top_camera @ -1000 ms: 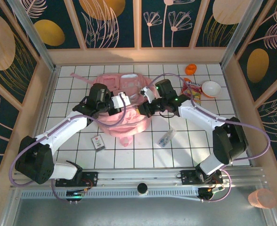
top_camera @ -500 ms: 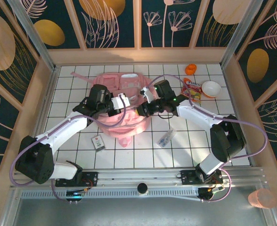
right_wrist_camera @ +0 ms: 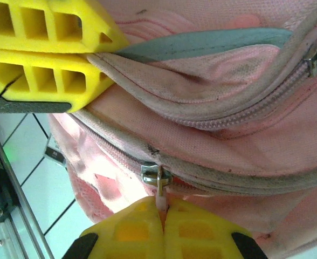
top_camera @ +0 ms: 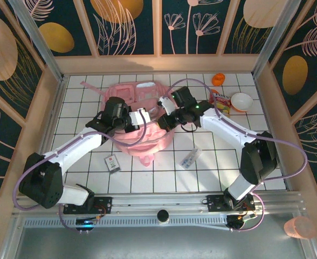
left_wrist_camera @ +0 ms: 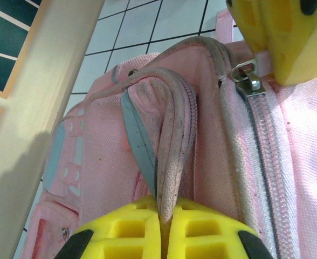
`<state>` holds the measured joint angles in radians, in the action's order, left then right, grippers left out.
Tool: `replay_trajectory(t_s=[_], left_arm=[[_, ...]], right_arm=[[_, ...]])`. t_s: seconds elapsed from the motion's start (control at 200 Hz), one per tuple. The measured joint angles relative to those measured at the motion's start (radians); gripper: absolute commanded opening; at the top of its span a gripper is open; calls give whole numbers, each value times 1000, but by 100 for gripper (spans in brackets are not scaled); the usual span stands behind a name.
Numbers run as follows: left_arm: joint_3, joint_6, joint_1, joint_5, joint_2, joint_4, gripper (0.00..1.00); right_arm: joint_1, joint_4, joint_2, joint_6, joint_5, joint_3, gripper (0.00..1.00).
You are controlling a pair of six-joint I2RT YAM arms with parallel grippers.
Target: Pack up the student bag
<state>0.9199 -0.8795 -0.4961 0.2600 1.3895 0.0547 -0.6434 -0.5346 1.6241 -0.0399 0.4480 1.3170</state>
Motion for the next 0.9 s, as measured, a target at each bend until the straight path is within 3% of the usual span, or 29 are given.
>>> replay_trajectory(t_s=[0.02,0.14,0.18,0.345,0.49,0.706,0.836,0.876,0.901], left_arm=[[0,0,0,0,0,0,2],[0,13,0,21,1,9,39],[0,25,0,35,1,10,47],[0,109,6,145,-14,26,55],[-19,137,-47,213,-55,48,57],[-90,182,-127,153,-23,2,46],[-88,211,-134,89,17,-75,9],[-83,208,-134,73,26,-90,1],[-80,212,-134,67,31,-97,0]], right_arm=[[0,-8,3,0,2,6,0],[2,-38,11,20,28,12,0],[5,-50,11,32,45,11,0],[26,-84,25,93,113,12,0],[43,-121,55,127,173,21,0],[47,-148,62,154,216,23,0],[57,-151,62,162,209,23,0],[62,-151,62,162,204,21,0],[68,-149,61,163,200,18,0]])
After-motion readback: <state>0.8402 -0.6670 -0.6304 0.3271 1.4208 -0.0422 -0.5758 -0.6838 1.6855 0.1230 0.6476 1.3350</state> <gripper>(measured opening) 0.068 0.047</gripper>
